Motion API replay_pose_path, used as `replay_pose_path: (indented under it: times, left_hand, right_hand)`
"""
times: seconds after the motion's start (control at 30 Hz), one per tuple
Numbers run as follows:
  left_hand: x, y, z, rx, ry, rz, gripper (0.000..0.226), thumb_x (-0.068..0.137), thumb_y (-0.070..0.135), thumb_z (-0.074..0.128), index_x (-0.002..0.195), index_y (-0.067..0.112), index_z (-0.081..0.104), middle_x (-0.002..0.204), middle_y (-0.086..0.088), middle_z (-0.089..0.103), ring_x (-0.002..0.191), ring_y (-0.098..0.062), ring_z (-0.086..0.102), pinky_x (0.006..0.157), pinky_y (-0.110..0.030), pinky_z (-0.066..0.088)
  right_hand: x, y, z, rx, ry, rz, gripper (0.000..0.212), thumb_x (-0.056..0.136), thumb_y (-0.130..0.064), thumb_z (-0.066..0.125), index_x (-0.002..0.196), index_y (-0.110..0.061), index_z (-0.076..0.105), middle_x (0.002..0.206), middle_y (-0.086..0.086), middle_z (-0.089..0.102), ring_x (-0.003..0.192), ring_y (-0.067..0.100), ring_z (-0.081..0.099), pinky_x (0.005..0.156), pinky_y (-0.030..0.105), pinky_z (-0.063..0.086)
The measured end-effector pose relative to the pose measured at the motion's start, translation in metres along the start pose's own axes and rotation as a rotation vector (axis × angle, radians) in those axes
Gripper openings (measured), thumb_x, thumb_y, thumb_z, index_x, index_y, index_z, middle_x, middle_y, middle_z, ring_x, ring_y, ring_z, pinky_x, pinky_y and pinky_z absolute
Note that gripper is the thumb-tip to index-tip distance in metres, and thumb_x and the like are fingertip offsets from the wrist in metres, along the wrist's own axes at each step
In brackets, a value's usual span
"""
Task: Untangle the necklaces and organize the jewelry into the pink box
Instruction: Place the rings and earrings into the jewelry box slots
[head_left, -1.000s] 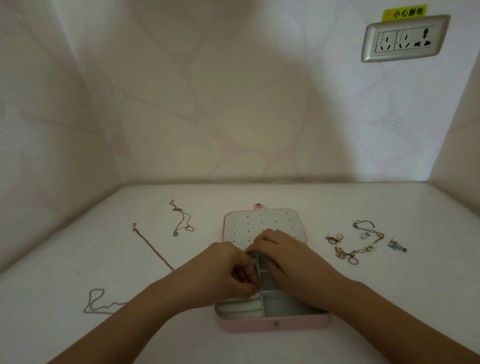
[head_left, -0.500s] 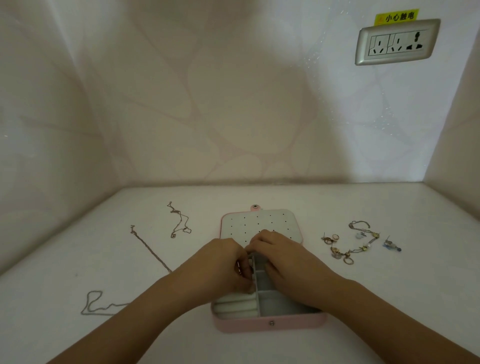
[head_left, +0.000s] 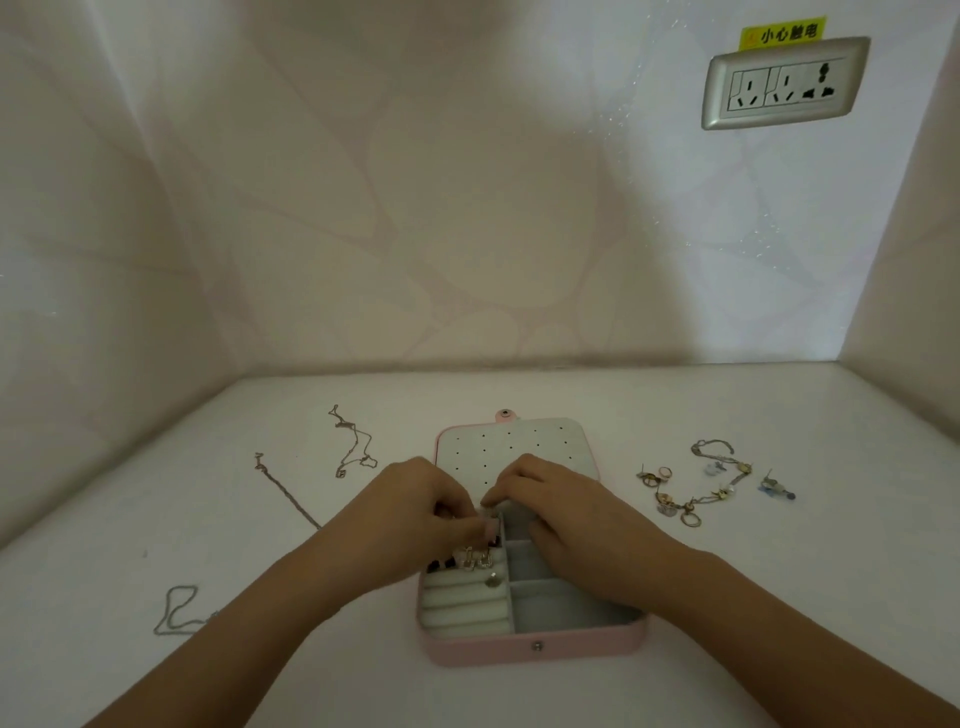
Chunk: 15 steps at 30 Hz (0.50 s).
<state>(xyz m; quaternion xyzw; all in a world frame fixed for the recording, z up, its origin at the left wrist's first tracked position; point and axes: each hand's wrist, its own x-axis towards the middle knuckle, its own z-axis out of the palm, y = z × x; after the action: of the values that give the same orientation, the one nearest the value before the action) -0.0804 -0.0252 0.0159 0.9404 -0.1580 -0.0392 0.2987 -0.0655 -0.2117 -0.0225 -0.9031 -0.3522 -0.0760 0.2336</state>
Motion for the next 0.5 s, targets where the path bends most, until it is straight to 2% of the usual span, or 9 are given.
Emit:
replay_pose_path:
  times: [0.07,0.17,0.23,0.3,0.37,0.43,0.5]
  left_hand:
    - [0.006,0.002,-0.001,-0.054,0.046,0.042,0.026,0.081,0.044,0.069,0.063,0.025,0.070,0.046,0.009,0.051,0.044,-0.002,0.041,0.047,-0.015,0.034]
    - [0.022,0.007,0.003,-0.143,0.067,0.095,0.015,0.084,0.040,0.066,0.075,0.029,0.071,0.054,0.012,0.055,0.050,-0.003,0.046,0.052,-0.016,0.038]
    - [0.034,0.012,0.008,-0.122,0.031,0.126,0.007,0.087,0.037,0.063,0.088,0.035,0.069,0.069,0.018,0.061,0.060,0.004,0.053,0.060,-0.011,0.039]
    - [0.046,0.017,0.014,-0.104,-0.041,0.150,0.012,0.090,0.038,0.058,0.100,0.040,0.065,0.089,0.024,0.062,0.079,0.015,0.056,0.071,-0.008,0.039]
    - [0.056,0.023,0.021,-0.085,-0.124,0.152,0.019,0.093,0.041,0.054,0.110,0.042,0.062,0.101,0.032,0.057,0.092,0.019,0.051,0.085,-0.013,0.038]
    - [0.064,0.027,0.027,-0.056,-0.201,0.144,0.025,0.093,0.045,0.051,0.117,0.044,0.060,0.112,0.031,0.055,0.105,0.010,0.050,0.098,-0.021,0.036]
    - [0.070,0.031,0.032,-0.043,-0.246,0.152,0.030,0.095,0.045,0.048,0.122,0.041,0.058,0.123,0.026,0.055,0.116,0.004,0.048,0.104,-0.022,0.032]
  right_hand:
    - [0.001,0.006,-0.009,0.003,0.014,0.029,0.043,0.089,-0.001,0.042,0.123,-0.022,0.058,0.122,-0.011,0.050,0.106,0.001,0.045,0.092,0.013,0.035]
    - [-0.002,0.023,-0.038,0.021,0.077,0.159,0.042,0.087,0.003,0.045,0.114,-0.023,0.064,0.112,-0.014,0.056,0.097,-0.003,0.048,0.083,0.003,0.034]
    - [-0.009,0.042,-0.062,0.024,0.132,0.306,0.039,0.089,0.001,0.045,0.107,-0.026,0.067,0.105,-0.012,0.062,0.090,-0.003,0.055,0.077,0.006,0.042]
    - [-0.021,0.064,-0.084,0.024,0.176,0.467,0.036,0.090,-0.001,0.046,0.100,-0.029,0.067,0.099,-0.012,0.063,0.084,0.000,0.058,0.069,0.014,0.049]
    - [-0.035,0.089,-0.100,-0.002,0.201,0.611,0.034,0.089,-0.001,0.048,0.097,-0.027,0.067,0.098,-0.010,0.063,0.081,0.004,0.060,0.061,0.014,0.046]
    - [-0.048,0.114,-0.110,-0.055,0.212,0.733,0.033,0.088,0.002,0.049,0.096,-0.024,0.067,0.105,-0.002,0.064,0.084,0.010,0.058,0.067,0.017,0.043]
    - [-0.060,0.134,-0.116,-0.064,0.196,0.859,0.034,0.086,0.006,0.049,0.094,-0.020,0.068,0.109,0.006,0.064,0.088,0.016,0.056,0.079,0.027,0.047]
